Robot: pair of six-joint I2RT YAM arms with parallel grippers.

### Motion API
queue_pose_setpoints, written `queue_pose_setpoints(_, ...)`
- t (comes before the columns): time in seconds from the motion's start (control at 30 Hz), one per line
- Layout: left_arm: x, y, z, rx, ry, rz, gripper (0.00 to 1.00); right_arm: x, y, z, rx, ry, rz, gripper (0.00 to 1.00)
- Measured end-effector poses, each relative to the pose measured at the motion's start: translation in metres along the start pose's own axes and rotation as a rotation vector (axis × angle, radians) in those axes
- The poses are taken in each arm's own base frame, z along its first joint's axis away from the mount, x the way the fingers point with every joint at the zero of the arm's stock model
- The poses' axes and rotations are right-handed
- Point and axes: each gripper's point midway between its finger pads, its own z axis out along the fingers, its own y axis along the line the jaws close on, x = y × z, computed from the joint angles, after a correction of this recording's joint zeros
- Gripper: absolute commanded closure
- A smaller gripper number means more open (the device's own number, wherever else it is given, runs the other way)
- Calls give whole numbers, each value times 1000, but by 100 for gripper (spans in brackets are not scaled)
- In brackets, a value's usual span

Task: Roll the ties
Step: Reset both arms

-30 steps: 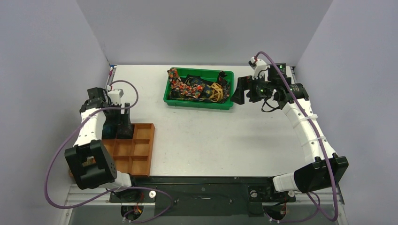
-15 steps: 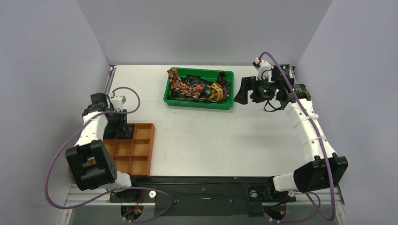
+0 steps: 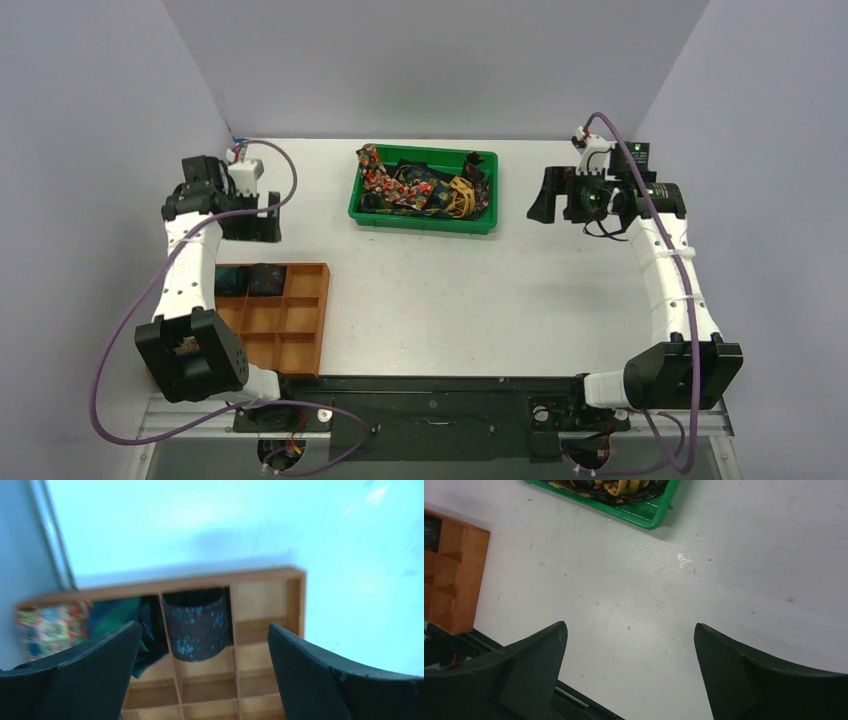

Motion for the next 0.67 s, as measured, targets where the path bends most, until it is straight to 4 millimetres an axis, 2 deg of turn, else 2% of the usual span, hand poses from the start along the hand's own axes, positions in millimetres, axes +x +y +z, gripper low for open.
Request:
queue_pose_setpoints(0.17,-92,-19,-54,0,-225,52,3,-2,-35,-21,110,-10,31,5)
queue_pose_setpoints(0.23,-116,-36,-69,13,-286,76,3,-7,-51,-30,176,-24,28,5)
queue_pose_setpoints(0.3,-131,-57,-78,34,-324,101,3,-7,-65,-36,232,-26,25,5)
queue_pose_setpoints(0.4,-138,-99,-81,91,-342,138,3,1,-86,-44,312,-3,21,5)
queue_pose_setpoints(0.47,-134,-117,-77,121,-330,147,3,12,-95,-46,344,20,25,5)
queue_pose_setpoints(0.57,-122,-123,-65,134,-293,127,3,40,-104,-45,373,82,44,5)
queue_pose_setpoints(0.67,-96,-120,-50,131,-228,89,3,67,-106,-44,380,136,67,5)
